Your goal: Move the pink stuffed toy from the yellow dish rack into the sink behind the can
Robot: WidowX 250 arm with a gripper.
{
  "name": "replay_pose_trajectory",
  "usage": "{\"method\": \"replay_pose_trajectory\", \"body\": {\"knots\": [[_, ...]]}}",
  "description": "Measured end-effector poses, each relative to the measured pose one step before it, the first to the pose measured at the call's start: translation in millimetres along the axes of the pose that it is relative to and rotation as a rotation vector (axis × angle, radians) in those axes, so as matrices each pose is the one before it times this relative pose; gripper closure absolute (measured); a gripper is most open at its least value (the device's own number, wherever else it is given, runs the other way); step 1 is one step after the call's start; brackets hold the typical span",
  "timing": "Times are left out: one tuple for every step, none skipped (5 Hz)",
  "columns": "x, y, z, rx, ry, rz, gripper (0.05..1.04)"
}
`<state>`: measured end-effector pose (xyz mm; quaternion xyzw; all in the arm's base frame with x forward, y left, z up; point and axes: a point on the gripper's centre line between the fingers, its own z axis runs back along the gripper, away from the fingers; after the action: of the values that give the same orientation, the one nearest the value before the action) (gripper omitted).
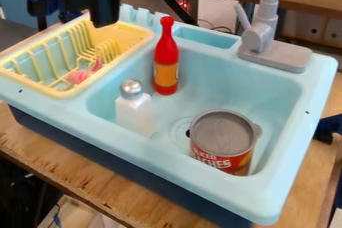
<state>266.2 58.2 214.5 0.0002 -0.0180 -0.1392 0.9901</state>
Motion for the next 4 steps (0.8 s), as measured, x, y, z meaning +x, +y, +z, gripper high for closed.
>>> {"method": "replay_pose_trajectory", "body": {"knots": [[-0.87,0.66,-7.30,-0.0114,0.0270,-0.0028,0.082],[-16.21,21.73,-5.02,0.0414,0.0924,-0.0821,0.082],[-13.26,23.79,0.82,0.0931,0.0831,-0.1908,0.082],[10.92,0.02,-30.11,0.0378,-0.0413,-0.2276,0.082]]}}
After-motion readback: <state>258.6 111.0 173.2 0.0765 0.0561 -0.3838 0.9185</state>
